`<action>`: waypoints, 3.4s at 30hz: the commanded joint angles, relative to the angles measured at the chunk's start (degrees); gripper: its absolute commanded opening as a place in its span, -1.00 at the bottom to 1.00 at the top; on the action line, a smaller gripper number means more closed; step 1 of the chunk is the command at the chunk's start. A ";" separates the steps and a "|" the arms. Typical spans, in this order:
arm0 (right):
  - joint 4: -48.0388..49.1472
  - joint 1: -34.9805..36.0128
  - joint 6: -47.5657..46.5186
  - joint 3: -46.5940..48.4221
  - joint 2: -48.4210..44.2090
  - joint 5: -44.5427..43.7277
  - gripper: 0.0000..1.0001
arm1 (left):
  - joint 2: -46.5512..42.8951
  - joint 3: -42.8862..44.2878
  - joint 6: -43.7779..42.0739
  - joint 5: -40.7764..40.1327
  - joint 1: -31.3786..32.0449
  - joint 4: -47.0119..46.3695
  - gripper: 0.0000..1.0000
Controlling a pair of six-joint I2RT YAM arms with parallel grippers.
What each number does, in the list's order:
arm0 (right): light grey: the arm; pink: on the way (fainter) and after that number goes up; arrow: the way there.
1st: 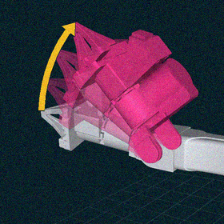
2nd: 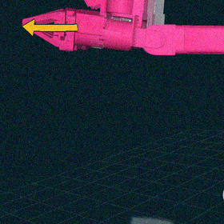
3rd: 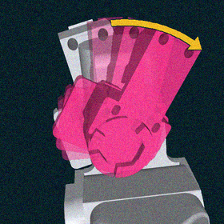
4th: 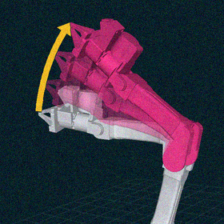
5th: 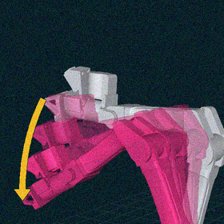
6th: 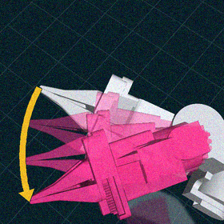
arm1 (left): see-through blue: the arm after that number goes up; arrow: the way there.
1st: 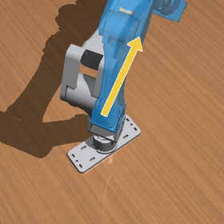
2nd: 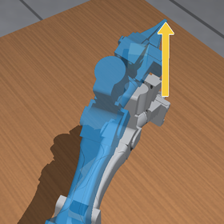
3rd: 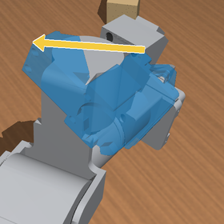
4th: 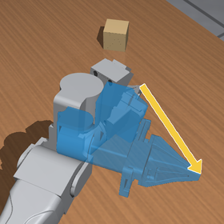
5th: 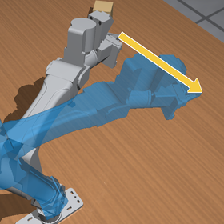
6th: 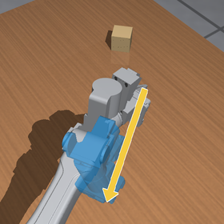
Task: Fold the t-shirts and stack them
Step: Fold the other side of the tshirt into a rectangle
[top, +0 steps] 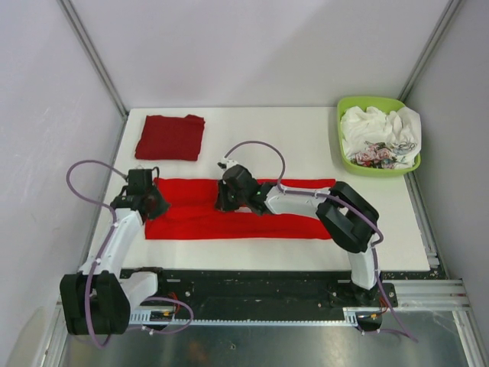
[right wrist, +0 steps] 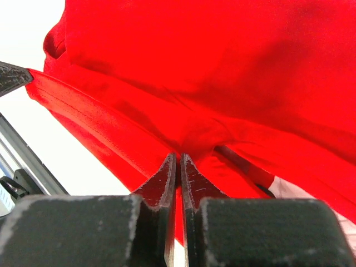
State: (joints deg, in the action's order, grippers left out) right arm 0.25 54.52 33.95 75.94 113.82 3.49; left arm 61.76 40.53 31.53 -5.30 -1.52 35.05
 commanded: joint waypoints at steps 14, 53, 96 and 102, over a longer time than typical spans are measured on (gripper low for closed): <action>-1.44 4.44 2.28 -5.27 -6.95 -7.02 -1.00 | -8.93 -4.10 10.38 0.93 -0.06 6.12 -1.00; -5.03 8.30 6.39 -5.28 -3.53 -11.26 -1.00 | -7.67 -7.80 16.86 -1.81 0.02 7.01 -1.00; -18.12 -10.73 3.51 -4.89 -12.27 -17.79 -0.17 | 9.89 16.59 -5.02 0.47 11.02 -2.06 0.10; -18.62 -16.59 2.26 -10.80 -16.59 -17.69 -0.19 | 15.42 15.59 4.02 2.59 19.01 -5.57 -0.17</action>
State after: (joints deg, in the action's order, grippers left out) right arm -16.14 39.70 37.04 67.83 99.83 -12.27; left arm 74.17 57.14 30.59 -5.56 13.54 31.35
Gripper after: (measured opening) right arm 0.410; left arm 0.434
